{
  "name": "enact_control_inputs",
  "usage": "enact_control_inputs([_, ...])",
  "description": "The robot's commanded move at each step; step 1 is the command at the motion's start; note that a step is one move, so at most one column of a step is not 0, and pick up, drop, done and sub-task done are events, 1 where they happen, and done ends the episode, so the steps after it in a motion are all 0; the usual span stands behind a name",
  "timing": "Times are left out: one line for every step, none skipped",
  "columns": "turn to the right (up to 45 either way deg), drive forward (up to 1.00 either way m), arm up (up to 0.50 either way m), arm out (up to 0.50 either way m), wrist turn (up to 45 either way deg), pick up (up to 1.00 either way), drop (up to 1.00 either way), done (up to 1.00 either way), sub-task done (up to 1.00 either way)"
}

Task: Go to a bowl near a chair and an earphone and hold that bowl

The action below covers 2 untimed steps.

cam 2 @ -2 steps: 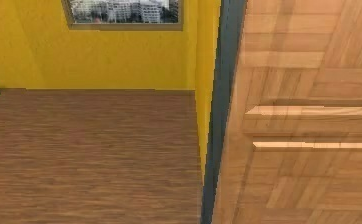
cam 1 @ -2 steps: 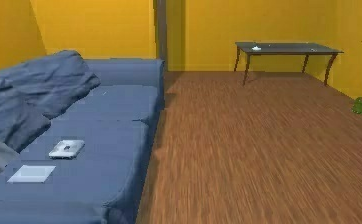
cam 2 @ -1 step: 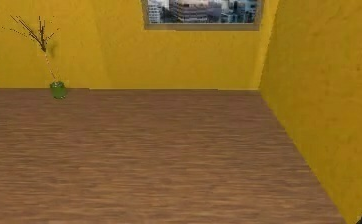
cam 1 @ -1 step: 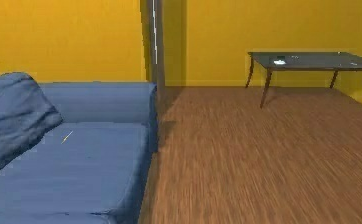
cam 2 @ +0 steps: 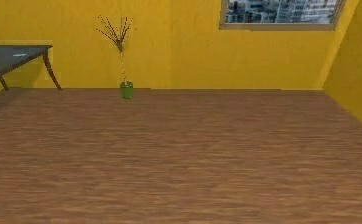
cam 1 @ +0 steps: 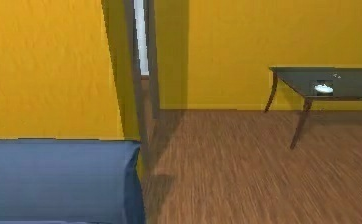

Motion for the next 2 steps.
enact_control_inputs([3.0, 0.00, 0.00, 0.00, 0.0, 0.00, 0.00, 0.00, 0.00])
enact_control_inputs([0.0, 1.00, 0.00, 0.00, 0.0, 0.00, 0.00, 0.00, 0.00])
